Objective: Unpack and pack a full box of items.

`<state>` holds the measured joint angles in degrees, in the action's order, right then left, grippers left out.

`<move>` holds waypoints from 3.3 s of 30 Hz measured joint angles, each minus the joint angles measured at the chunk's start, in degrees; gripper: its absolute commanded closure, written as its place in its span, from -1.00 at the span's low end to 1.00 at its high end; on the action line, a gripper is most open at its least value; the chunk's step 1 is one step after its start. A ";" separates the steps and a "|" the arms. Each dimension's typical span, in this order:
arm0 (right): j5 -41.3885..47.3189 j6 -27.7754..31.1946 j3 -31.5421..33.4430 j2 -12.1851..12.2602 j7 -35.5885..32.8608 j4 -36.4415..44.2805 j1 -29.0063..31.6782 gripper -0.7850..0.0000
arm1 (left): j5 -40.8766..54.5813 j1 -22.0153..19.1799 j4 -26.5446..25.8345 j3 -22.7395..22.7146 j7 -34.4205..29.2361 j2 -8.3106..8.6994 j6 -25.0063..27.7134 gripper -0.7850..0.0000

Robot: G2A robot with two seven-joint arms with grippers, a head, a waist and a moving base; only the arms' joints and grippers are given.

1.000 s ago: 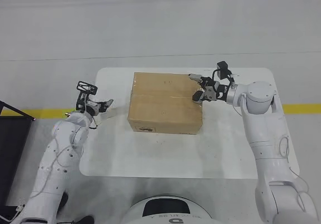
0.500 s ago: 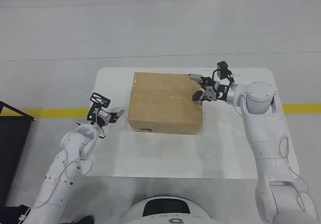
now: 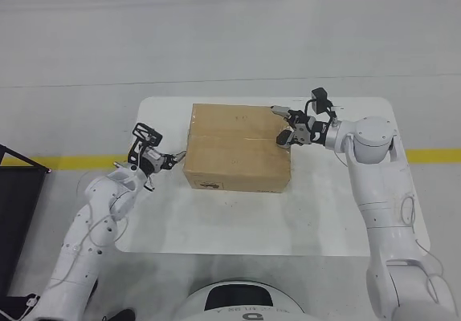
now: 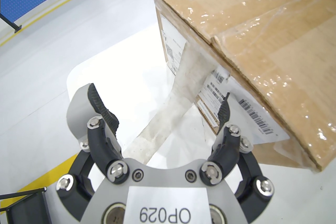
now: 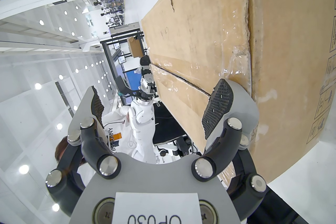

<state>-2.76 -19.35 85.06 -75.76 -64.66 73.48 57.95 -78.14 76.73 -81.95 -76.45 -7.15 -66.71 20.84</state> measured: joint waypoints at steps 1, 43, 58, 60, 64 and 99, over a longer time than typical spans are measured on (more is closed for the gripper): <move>0.00 0.00 0.00 0.00 0.00 0.00 0.00 -1.00 | -0.27 -0.44 0.29 0.25 -0.15 -0.06 -0.47 -1.00; 0.00 0.00 0.00 0.00 0.00 0.00 0.00 -1.00 | 4.45 -3.17 -11.49 -3.89 -6.09 0.61 0.35 -1.00; 0.00 0.00 0.00 0.00 0.00 0.00 0.00 -1.00 | 1.77 7.86 -9.68 -4.94 -2.33 1.20 0.21 -1.00; 0.00 0.00 0.00 0.00 0.00 0.00 0.00 -1.00 | 1.20 8.33 -8.03 -4.60 -1.70 1.22 0.39 -1.00; 0.00 0.00 0.00 0.00 0.00 0.00 0.00 -1.00 | 0.74 6.03 -4.45 -2.60 -1.96 0.74 -2.29 -1.00; 0.00 0.00 0.00 0.00 0.00 0.00 0.00 -1.00 | 4.63 -14.36 13.36 2.10 -5.21 -2.73 -18.89 -1.00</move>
<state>-2.76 -19.35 85.06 -75.76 -64.66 73.48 57.95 -73.52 62.37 -68.59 -74.35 -12.36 -69.44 1.95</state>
